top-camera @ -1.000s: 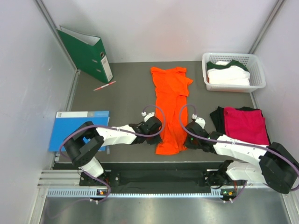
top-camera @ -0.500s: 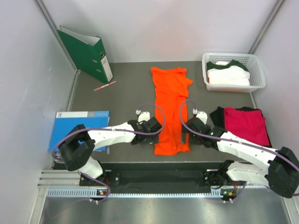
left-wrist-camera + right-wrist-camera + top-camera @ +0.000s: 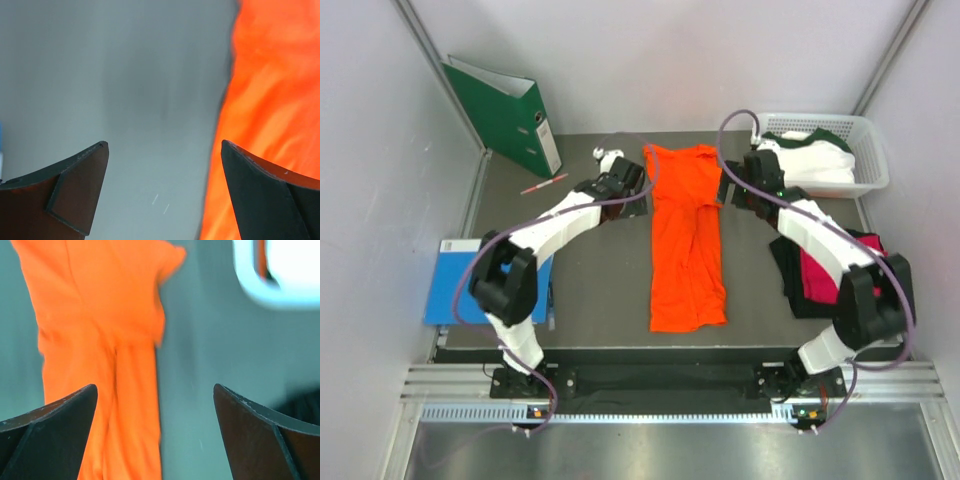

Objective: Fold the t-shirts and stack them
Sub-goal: Rotate the tshirt 90 degrees

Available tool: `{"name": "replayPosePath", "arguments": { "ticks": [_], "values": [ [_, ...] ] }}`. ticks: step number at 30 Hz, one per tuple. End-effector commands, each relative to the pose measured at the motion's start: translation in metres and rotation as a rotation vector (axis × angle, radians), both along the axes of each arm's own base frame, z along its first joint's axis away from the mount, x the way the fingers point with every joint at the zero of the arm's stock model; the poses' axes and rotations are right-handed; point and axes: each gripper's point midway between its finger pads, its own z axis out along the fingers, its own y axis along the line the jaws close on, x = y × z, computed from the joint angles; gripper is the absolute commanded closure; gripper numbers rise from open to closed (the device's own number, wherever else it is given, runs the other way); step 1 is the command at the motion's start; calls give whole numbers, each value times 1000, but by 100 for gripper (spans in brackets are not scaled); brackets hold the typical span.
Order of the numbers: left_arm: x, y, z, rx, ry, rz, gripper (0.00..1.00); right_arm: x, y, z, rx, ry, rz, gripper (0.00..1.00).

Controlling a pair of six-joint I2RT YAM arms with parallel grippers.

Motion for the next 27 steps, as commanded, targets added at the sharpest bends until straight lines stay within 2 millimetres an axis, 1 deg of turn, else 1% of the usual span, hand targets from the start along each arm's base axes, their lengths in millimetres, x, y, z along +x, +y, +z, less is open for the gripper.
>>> {"name": "replayPosePath", "arguments": {
  "ticks": [1,2,3,4,5,7,8,9,10,11,12,13,14,15,16,17,19,20,21,22,23,24,25,26,27],
  "values": [
    [52,-37,-4,-19,-8,-138,2,72,23,16,94,-68,124,2],
    [61,-41,-7,-35,-11,-142,2,84,23,-5,94,-34,114,2],
    [69,-39,-11,-49,-6,-133,2,91,23,-10,103,-29,110,2],
    [77,-47,-19,-72,5,-145,2,101,27,-8,125,-42,115,2],
    [83,-47,-22,-82,6,-144,2,107,31,-25,141,-10,127,3],
    [99,-46,-27,-110,0,-130,2,120,33,-27,158,-28,122,3],
    [103,-48,-28,-133,1,-135,2,124,32,-35,157,-21,118,4],
    [113,-45,-27,-157,-16,-123,2,129,31,-36,158,-26,114,4],
    [119,-46,-28,-174,-25,-124,2,136,30,-32,157,-42,111,4],
    [123,-48,-29,-197,-30,-134,2,141,29,-41,154,-29,107,4],
    [130,-43,-30,-213,-39,-121,2,146,26,-42,153,-31,104,4],
    [137,-45,-29,-233,-65,-123,2,153,25,-38,155,-46,99,4],
    [142,-45,-29,-250,-74,-123,2,157,24,-47,153,-32,95,4],
    [147,-43,-30,-270,-80,-123,2,162,19,-48,154,-35,86,4],
    [154,-45,-34,-284,-90,-123,2,167,19,-44,159,-48,81,4],
    [158,-43,-36,-291,-92,-118,2,170,18,-51,162,-42,76,4],
    [171,-40,-47,-326,-77,-104,2,175,14,-54,172,-49,60,5],
    [176,-39,-50,-340,-77,-94,2,178,14,-58,177,-55,58,5],
    [181,-37,-54,-375,-67,-87,2,181,12,-60,183,-57,54,8],
    [185,-39,-60,-403,-58,-93,2,185,13,-60,190,-63,59,9],
    [190,-39,-64,-422,-60,-91,2,186,15,-69,195,-50,62,10],
    [195,-34,-66,-444,-57,-72,2,190,13,-71,197,-48,62,14],
    [199,-38,-73,-461,-50,-79,2,195,15,-68,203,-56,65,15],
    [203,-37,-74,-471,-52,-74,3,196,15,-79,202,-37,64,16],
    [207,-36,-74,-485,-57,-70,3,197,14,-83,205,-25,60,16]
  ]
}}
